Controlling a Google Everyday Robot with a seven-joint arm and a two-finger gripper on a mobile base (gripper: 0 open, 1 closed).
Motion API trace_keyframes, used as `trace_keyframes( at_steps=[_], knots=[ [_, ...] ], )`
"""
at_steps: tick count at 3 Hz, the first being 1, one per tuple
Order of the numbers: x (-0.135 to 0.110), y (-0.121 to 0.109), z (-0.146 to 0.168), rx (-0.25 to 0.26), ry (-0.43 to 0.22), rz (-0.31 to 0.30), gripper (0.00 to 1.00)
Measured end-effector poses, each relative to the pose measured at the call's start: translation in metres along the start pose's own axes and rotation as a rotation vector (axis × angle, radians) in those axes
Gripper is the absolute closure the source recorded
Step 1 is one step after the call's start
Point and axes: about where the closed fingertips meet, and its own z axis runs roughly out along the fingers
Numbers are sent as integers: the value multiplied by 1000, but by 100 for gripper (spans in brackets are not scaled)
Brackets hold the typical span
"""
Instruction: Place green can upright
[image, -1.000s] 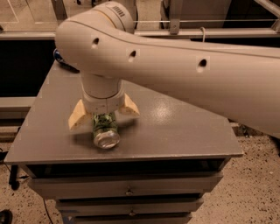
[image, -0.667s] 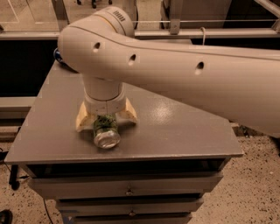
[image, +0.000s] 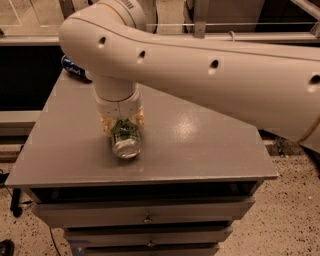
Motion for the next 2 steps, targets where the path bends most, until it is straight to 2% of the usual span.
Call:
trace_keyframes(
  at_steps=[1,2],
  knots=[
    [-41,-3,-14,21,-65,-54,85],
    [-82,-15,-43,-29,-190,-134,100]
  ],
)
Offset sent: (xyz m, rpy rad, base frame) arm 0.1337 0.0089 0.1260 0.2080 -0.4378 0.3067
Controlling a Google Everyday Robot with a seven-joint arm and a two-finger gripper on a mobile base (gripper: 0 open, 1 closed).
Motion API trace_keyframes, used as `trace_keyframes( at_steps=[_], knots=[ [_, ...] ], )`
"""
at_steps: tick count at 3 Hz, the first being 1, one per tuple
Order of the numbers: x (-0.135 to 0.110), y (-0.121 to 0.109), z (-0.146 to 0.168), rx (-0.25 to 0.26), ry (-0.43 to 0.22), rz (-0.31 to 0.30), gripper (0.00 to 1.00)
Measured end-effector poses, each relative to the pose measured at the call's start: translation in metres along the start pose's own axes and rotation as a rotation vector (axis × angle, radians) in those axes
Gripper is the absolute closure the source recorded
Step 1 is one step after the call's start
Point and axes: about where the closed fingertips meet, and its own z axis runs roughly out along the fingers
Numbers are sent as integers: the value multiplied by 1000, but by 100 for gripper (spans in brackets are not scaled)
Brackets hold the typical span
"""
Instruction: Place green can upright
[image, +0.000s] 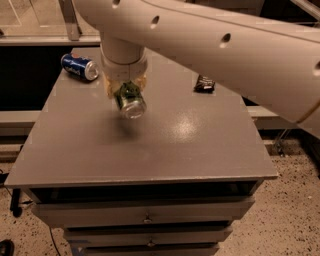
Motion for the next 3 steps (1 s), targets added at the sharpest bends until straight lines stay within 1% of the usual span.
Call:
trace_keyframes(
  at_steps=[1,2,3],
  knots=[
    [-18,-11,-10,-122,-127,-68,100],
    [-6,6,0,-320,-201,-114,100],
    [-8,29,15,-546,-297,-95,100]
  ],
)
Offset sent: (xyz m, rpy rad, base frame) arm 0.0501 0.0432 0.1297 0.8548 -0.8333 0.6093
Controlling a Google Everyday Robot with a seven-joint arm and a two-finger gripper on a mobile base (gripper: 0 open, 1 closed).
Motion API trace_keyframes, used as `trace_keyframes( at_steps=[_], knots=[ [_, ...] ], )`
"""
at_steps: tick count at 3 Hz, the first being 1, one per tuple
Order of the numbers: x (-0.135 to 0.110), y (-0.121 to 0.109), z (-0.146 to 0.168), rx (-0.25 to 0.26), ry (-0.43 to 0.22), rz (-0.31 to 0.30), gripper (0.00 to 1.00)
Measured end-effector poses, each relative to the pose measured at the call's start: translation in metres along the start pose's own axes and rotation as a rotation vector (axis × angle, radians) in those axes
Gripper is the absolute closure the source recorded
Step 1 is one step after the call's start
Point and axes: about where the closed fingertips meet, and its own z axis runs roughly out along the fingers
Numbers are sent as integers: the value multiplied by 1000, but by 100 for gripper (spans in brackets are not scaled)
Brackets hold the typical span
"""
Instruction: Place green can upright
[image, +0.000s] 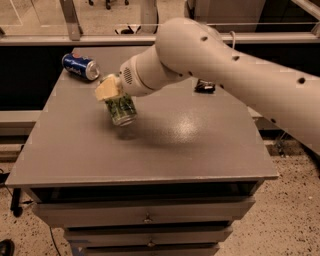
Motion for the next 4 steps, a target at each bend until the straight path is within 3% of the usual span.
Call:
trace_keyframes(
  at_steps=[1,2,3,4],
  knots=[
    [-34,-32,-4,-167,-252,78,100],
    [-45,-68,-13,-193,-407,95,100],
    [-45,-68,-13,-194,-409,94,100],
    [-39,-61,-16,-223,-433,42,100]
  ],
)
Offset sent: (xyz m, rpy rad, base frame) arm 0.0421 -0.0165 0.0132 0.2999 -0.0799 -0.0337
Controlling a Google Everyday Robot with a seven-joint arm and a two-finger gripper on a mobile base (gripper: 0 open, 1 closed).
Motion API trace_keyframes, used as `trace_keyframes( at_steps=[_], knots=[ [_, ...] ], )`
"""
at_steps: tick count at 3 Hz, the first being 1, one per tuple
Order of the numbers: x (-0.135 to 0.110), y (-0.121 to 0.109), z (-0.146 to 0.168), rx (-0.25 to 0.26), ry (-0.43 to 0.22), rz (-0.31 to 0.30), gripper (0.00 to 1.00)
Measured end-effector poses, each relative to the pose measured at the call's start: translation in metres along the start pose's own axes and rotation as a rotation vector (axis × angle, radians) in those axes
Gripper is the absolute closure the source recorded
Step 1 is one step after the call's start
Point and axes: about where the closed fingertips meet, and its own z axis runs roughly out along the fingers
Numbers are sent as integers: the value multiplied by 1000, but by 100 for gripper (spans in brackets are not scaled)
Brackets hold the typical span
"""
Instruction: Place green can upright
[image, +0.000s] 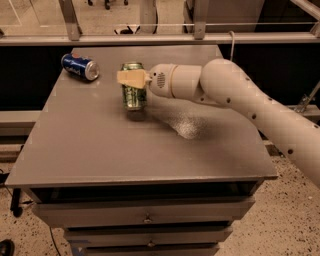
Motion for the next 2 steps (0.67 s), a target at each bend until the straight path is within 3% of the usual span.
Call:
trace_keyframes(
  at_steps=[1,2],
  knots=[
    [5,25,-6,-122,-52,-102,100],
    [10,62,-6,-219,-85,-281,100]
  ],
)
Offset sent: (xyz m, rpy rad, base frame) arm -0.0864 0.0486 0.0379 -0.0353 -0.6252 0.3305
